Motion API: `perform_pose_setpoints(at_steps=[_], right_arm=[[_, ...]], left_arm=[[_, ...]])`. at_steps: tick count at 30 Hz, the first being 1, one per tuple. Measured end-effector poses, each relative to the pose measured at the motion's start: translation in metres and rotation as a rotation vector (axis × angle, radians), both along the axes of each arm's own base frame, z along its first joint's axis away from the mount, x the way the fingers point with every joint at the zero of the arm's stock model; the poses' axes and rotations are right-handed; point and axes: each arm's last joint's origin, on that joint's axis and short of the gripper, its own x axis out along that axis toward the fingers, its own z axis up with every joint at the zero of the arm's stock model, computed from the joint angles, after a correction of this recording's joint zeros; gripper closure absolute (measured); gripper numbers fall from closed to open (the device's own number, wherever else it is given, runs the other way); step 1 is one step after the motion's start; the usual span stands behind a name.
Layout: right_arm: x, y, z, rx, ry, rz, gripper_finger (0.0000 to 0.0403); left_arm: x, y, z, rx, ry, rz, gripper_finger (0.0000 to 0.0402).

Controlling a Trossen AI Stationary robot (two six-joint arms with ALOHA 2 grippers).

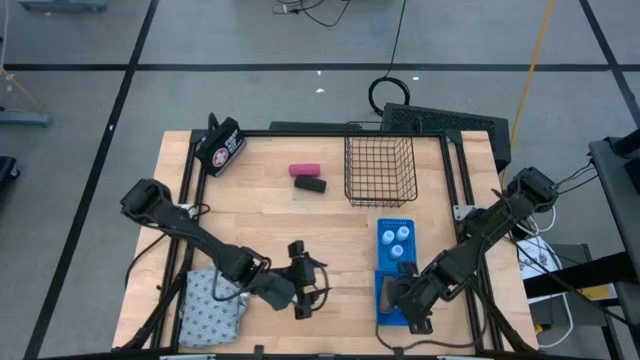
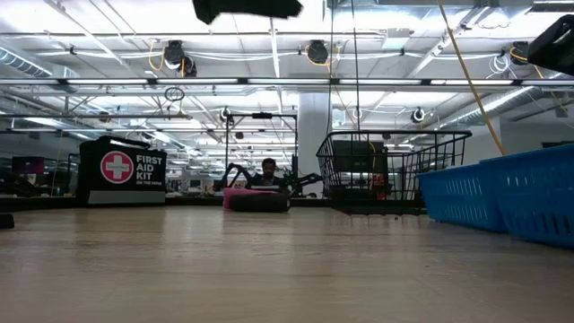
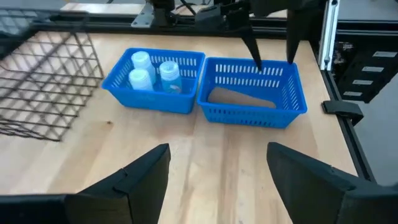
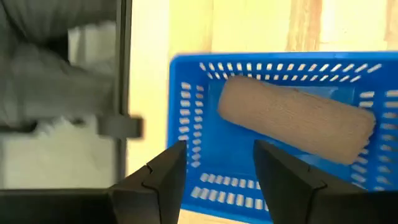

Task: Pick & Place Medicine items
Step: Put the pink bandage into the bottom blue basket

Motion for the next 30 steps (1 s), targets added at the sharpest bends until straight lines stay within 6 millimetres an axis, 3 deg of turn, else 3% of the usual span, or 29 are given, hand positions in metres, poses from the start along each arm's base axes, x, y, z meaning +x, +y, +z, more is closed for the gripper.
perform_pose_setpoints(at_steps=[6, 11, 16, 20, 24, 30], right_arm=[[0.001, 0.006, 0.014, 0.11, -0.08, -0.029, 0.0233], [-0.008, 0.005, 0.044, 0.122, -0.313, 0.069, 0.0234], [-0.023, -0.005, 0.072, -0.108, -0.622, 0.103, 0.0234], [-0.03, -0.017, 0.077, -0.296, -0.776, 0.041, 0.0234], [-0.037, -0.038, 0.059, -0.4, -0.829, -0.05, 0.0234], [-0.054, -0.074, 0.027, -0.322, -0.853, -0.2, 0.0234]], left_arm=[[-0.014, 0.002, 0.007, 0.161, -0.006, 0.145, 0.0147], [-0.007, 0.034, -0.003, 0.18, 0.106, 0.239, 0.0167], [0.01, 0.1, -0.014, 0.069, 0.306, 0.296, 0.0178], [0.018, 0.162, -0.018, 0.0, 0.407, 0.344, 0.0169], [0.015, 0.223, -0.02, 0.035, 0.46, 0.451, 0.0136], [-0.007, 0.301, -0.029, 0.013, 0.62, 0.454, 0.0079]])
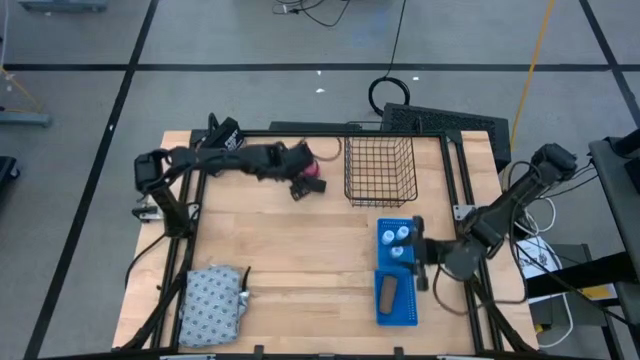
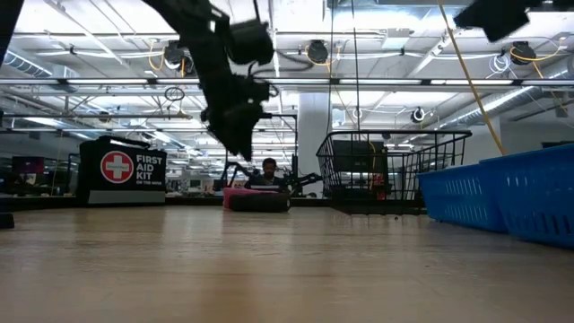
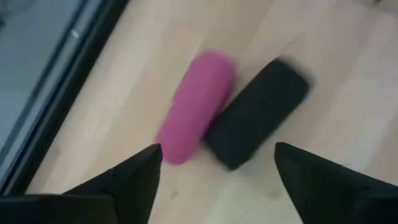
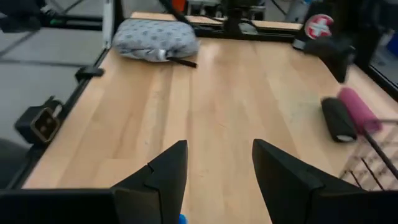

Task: Pick & Place Medicine items
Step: Put the pink bandage into the bottom blue basket

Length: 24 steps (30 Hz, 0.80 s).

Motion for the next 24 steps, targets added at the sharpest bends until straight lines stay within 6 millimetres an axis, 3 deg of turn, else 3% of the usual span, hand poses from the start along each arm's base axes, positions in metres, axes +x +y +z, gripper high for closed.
perform_pose_setpoints(at_steps=[6, 10, 17, 24], right_arm=[[-0.01, -0.023, -0.01, 0.022, -0.117, -0.027, 0.0234], [-0.013, -0.033, -0.01, -0.061, -0.181, -0.022, 0.0234], [-0.01, -0.045, -0.008, -0.172, -0.209, -0.051, 0.0234], [-0.008, -0.05, -0.008, -0.19, -0.2, -0.053, 0.0234]], left_arm=[[-0.018, 0.042, -0.001, -0.068, 0.005, -0.029, 0.0056], [-0.017, 0.051, -0.006, -0.062, 0.008, -0.069, 0.0062], [-0.003, 0.057, -0.038, -0.069, 0.047, -0.088, 0.0065], [-0.001, 0.067, -0.064, -0.044, 0.146, -0.051, 0.0056]])
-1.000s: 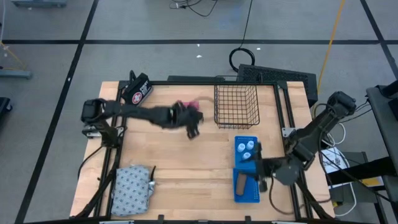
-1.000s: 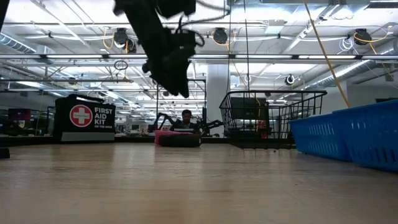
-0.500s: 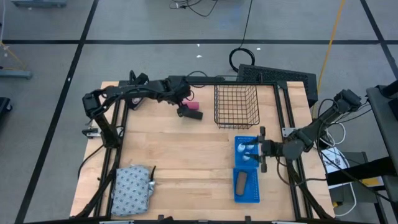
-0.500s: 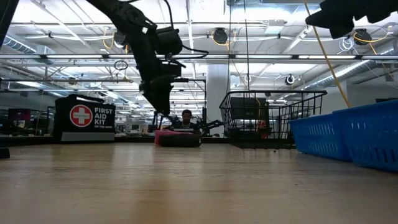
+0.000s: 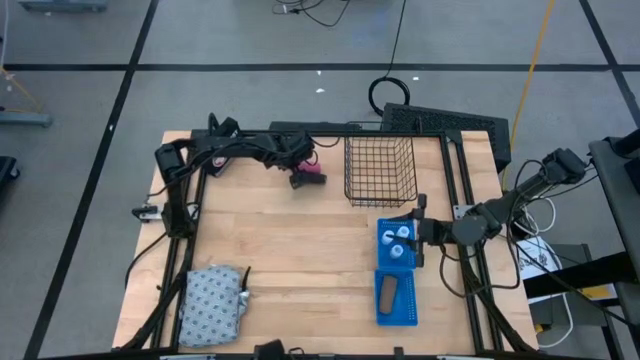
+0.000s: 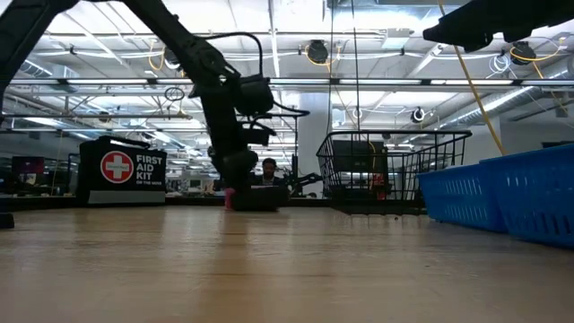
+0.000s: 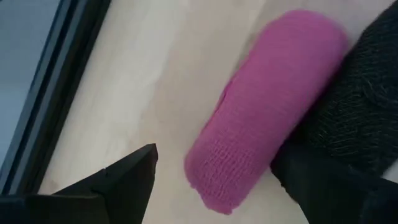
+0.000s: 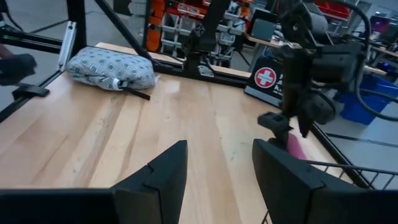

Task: Pick & Place Medicine items
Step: Put the pink bandage into the bottom blue basket

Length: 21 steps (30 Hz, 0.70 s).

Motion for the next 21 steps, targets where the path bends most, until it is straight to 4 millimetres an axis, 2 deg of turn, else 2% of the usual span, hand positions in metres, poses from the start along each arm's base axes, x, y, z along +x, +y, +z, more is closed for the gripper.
perform_pose_setpoints(at_steps=[5, 12, 17, 21], right_arm=[[0.001, -0.002, 0.0, 0.008, 0.003, 0.012, 0.0234], [0.002, -0.002, 0.0, 0.047, 0.0, 0.0, 0.0234], [0.002, -0.003, -0.001, 0.078, -0.001, -0.009, 0.0234], [0.002, -0.003, -0.001, 0.114, -0.005, -0.016, 0.0234]], left_arm=[[-0.001, 0.007, -0.015, -0.015, 0.033, 0.023, 0.007], [0.001, 0.009, -0.019, -0.013, 0.015, 0.019, 0.0116], [0.005, 0.006, -0.019, -0.009, -0.011, 0.019, 0.0169], [0.006, 0.001, -0.021, -0.073, -0.035, 0.05, 0.023]])
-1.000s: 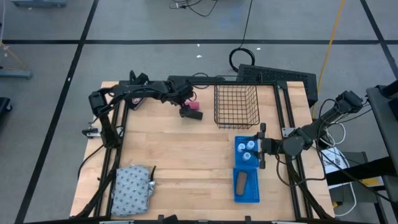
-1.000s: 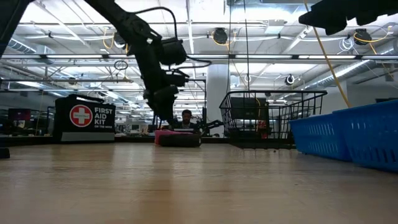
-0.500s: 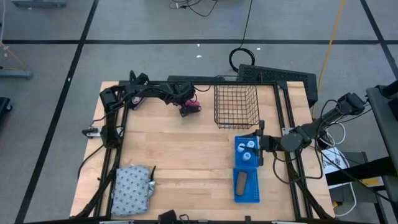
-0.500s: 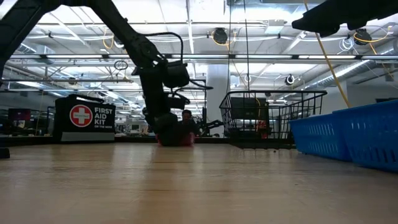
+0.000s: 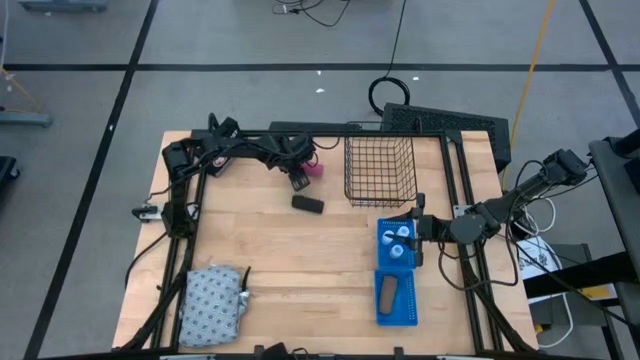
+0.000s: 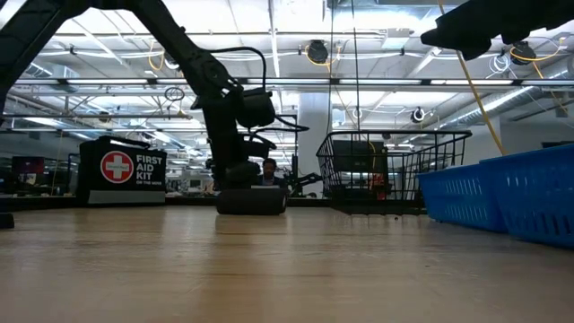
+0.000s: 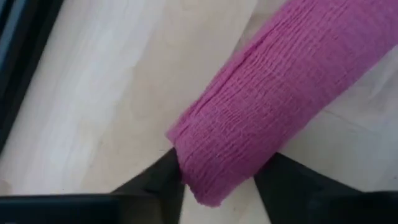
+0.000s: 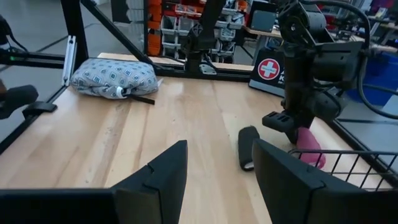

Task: Pick & Place Medicine items
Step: Put the pink bandage into the bottom blue basket

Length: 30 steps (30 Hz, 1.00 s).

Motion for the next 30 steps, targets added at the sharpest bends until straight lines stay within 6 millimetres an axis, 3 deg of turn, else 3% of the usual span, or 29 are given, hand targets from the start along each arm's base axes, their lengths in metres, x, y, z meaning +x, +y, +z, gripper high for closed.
perform_pose_setpoints(at_steps=[5, 10, 17, 25, 30], right_arm=[[0.0, 0.0, 0.0, 0.054, -0.006, -0.01, 0.0234], [0.0, 0.0, 0.0, 0.06, -0.007, -0.016, 0.0234], [0.0, 0.0, 0.0, 0.031, -0.006, -0.014, 0.0234], [0.014, 0.008, -0.014, -0.08, 0.058, -0.001, 0.0234], [0.027, 0.015, -0.019, -0.038, 0.024, -0.006, 0.0234]], left_arm=[[-0.002, -0.018, 0.015, -0.036, 0.011, 0.032, 0.0324], [0.003, -0.057, 0.068, 0.049, -0.135, -0.028, 0.0393], [0.005, -0.119, 0.131, 0.155, -0.394, -0.184, 0.0389], [0.021, -0.187, 0.14, 0.125, -0.551, -0.367, 0.0388], [0.022, -0.23, 0.146, 0.093, -0.645, -0.464, 0.0395]])
